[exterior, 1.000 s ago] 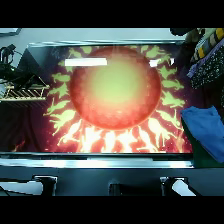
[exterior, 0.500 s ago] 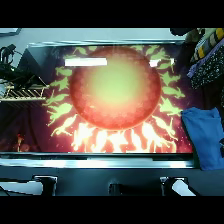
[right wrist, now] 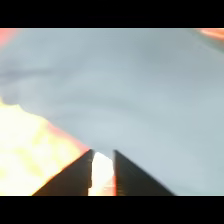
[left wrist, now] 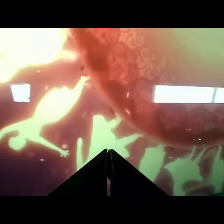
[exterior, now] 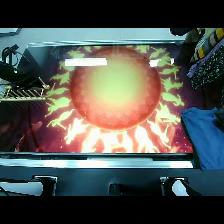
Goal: Fold the clothes and pants, and hang the long-sleeved shirts on hangers.
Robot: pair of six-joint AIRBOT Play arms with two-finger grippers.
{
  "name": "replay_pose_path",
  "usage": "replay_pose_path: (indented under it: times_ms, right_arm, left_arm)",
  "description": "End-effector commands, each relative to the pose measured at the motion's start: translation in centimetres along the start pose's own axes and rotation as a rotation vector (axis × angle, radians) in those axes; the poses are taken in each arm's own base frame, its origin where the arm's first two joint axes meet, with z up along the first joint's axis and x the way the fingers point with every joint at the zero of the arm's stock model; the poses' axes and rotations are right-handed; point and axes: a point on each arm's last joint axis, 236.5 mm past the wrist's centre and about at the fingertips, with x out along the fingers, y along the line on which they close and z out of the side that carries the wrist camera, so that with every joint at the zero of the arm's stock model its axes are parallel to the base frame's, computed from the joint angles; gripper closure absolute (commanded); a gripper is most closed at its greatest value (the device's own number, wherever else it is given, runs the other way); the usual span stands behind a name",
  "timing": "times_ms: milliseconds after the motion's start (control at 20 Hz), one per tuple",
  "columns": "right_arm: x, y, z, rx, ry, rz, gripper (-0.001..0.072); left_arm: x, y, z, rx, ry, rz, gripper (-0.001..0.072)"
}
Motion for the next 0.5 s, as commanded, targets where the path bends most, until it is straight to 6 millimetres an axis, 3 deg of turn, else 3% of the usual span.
replay_pose_path:
  times_ms: [0,100,250,350,450]
  right_arm:
    - [-0.8,12.2,-4.4,-0.345,0.041,0.297,0.0624]
    - [-1.1,16.3,-9.8,-0.552,0.132,0.347,0.0674]
    - [-1.6,19.0,-15.4,-0.733,0.211,0.359,0.0682]
    - [-1.9,19.8,-17.3,-0.807,0.23,0.366,0.0682]
    - [-2.0,20.1,-17.9,-0.827,0.234,0.37,0.0682]
  left_arm:
    - [0.9,-0.4,0.2,0.13,-0.037,0.074,0.0694]
    - [2.1,-2.2,-1.4,0.206,-0.034,0.065,0.0693]
    - [3.7,-2.6,-4.9,0.239,-0.039,0.094,0.0693]
    - [4.0,-1.9,-6.9,0.229,-0.034,0.107,0.0693]
    - [4.3,-1.1,-8.2,0.219,-0.004,0.123,0.0692]
